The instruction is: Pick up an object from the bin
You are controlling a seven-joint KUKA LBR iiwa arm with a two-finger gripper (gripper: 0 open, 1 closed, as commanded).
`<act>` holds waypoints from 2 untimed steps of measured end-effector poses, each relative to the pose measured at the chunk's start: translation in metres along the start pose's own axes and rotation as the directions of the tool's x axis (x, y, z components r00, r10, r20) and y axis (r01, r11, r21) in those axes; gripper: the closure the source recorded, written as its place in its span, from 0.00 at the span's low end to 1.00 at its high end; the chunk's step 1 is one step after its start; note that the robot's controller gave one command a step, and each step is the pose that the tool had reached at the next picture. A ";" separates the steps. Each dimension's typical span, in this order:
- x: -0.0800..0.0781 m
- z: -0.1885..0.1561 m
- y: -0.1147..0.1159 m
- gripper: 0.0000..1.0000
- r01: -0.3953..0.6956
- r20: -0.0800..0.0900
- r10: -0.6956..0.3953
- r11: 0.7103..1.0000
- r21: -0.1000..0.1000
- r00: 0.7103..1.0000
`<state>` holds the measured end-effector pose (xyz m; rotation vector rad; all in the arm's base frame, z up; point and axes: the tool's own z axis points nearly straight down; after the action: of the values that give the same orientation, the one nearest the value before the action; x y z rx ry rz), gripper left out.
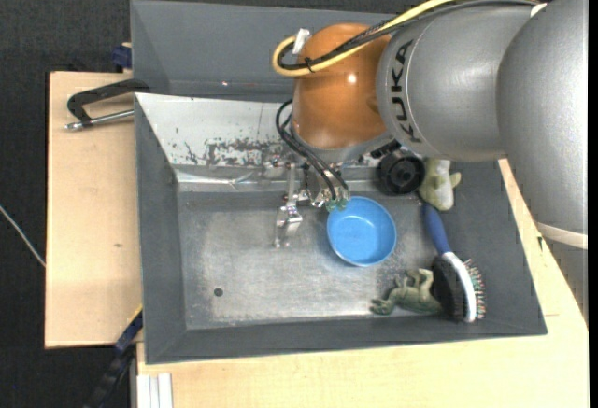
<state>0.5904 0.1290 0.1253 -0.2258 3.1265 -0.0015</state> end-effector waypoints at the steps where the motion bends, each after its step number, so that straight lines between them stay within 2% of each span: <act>1: 0.001 -0.020 -0.074 0.00 0.161 0.002 -0.161 0.987 0.001 0.987; 2: 0.025 0.050 -0.136 0.00 0.058 -0.002 -0.058 0.998 -0.003 0.998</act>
Offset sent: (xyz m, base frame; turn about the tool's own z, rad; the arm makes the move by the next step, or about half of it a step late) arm 0.0076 -0.0705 0.0181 -0.1661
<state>0.5858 -0.0087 0.0749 -0.3171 3.1210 0.0022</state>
